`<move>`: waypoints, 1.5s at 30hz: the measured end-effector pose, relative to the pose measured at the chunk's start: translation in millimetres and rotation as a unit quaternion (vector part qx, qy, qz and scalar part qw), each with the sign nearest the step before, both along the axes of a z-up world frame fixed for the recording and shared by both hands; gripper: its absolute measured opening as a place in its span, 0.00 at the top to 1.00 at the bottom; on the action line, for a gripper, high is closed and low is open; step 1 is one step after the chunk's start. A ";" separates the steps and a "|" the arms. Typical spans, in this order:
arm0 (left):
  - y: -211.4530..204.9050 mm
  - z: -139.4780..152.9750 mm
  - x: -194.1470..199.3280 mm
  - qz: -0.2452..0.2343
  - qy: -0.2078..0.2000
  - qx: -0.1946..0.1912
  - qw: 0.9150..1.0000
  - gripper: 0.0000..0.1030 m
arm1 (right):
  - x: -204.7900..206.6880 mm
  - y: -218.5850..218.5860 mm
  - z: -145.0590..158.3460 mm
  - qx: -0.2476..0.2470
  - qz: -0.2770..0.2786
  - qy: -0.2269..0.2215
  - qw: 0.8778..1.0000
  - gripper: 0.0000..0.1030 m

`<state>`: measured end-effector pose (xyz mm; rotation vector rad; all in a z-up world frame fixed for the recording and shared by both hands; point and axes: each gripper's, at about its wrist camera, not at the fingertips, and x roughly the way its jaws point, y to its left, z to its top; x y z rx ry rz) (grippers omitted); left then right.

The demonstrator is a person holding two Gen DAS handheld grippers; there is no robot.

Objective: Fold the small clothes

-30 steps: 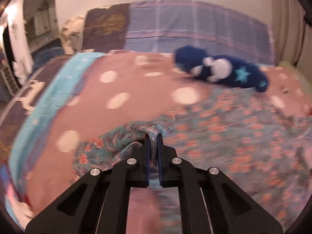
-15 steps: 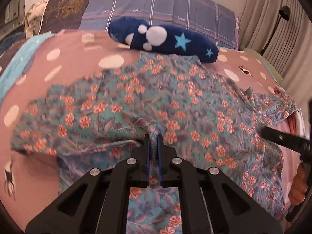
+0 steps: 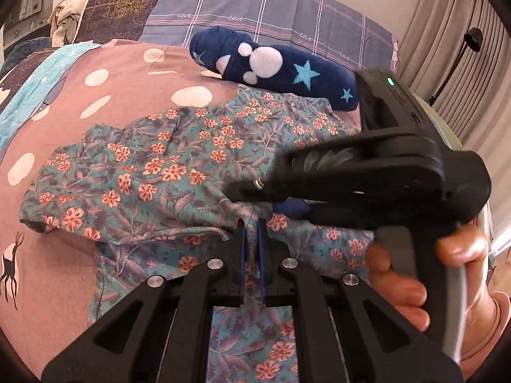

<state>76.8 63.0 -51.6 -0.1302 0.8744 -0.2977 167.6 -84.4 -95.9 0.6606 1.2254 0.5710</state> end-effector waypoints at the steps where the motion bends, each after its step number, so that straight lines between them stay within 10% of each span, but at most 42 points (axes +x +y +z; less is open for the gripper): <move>1: -2.6 3.5 1.7 0.002 -0.002 -0.001 1.000 0.94 | 2.9 0.8 5.4 -0.007 0.000 -0.016 1.000 0.97; 9: -78.7 56.0 14.5 -0.069 -0.050 -0.052 0.995 0.93 | -15.1 -82.4 100.7 -0.065 -0.072 -0.181 0.979 0.97; 18: -186.8 52.8 24.2 -0.156 -0.017 -0.050 0.986 0.92 | -30.8 -185.0 93.0 -0.142 -0.152 -0.190 0.959 0.97; 21: -190.0 43.9 20.4 -0.158 -0.012 -0.035 0.987 0.70 | -26.7 -201.4 71.8 -0.158 -0.158 -0.172 0.959 0.97; 30: -53.4 27.4 16.4 -0.012 -0.050 0.042 0.998 0.52 | -41.7 -224.6 24.8 -0.177 -0.187 -0.126 0.958 0.79; 37: 80.5 -24.1 24.8 0.163 0.022 0.139 0.976 0.52 | -73.6 -187.0 25.0 -0.125 -0.077 -0.146 0.978 0.78; 40: 101.9 -39.0 27.6 0.153 0.035 0.105 0.982 0.51 | -68.0 -173.2 -2.2 -0.238 -0.077 -0.100 0.963 0.99; 45: 101.4 -35.2 28.2 0.146 0.031 0.094 0.984 0.66 | -74.4 -162.1 6.1 -0.283 -0.101 -0.113 0.947 0.90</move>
